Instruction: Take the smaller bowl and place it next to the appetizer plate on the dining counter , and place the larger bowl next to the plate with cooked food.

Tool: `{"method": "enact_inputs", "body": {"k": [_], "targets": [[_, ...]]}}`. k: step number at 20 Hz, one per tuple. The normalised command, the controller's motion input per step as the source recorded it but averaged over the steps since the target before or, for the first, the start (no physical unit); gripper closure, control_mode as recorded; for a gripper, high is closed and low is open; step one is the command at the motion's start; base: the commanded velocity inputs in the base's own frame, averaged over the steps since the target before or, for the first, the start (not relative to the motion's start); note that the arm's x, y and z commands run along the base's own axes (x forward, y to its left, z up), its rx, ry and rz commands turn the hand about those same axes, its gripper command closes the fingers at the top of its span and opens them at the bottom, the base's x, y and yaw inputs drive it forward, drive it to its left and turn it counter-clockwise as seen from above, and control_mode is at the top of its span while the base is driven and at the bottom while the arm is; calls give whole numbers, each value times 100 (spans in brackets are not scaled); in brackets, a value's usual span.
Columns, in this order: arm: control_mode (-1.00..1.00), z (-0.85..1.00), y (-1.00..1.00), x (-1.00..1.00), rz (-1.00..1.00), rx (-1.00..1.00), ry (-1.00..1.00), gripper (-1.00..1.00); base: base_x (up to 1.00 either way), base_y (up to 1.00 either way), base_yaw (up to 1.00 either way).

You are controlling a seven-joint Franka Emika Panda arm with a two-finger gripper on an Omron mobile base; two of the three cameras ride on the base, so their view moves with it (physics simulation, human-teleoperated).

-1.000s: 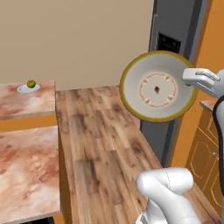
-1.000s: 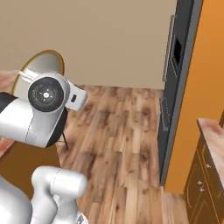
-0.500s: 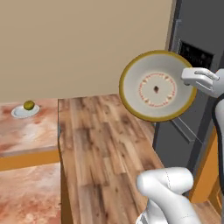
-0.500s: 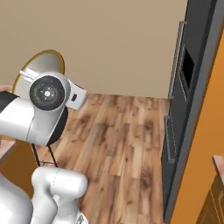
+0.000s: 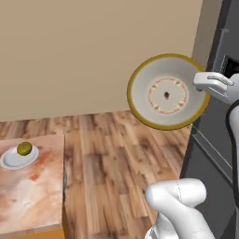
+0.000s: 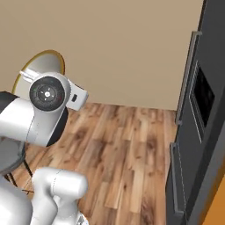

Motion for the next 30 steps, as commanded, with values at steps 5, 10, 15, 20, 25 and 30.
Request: {"method": "enact_inputs", "body": {"k": [5,10,15,20,25,30], "targets": [[100,0,0,0,0,0,0,100,100,0,13],[100,0,0,0,0,0,0,100,100,0,29],[100,0,0,0,0,0,0,100,100,0,44],[100,0,0,0,0,0,0,100,100,0,53],[100,0,0,0,0,0,0,100,98,0,66],[100,0,0,0,0,0,0,100,79,0,81]]}}
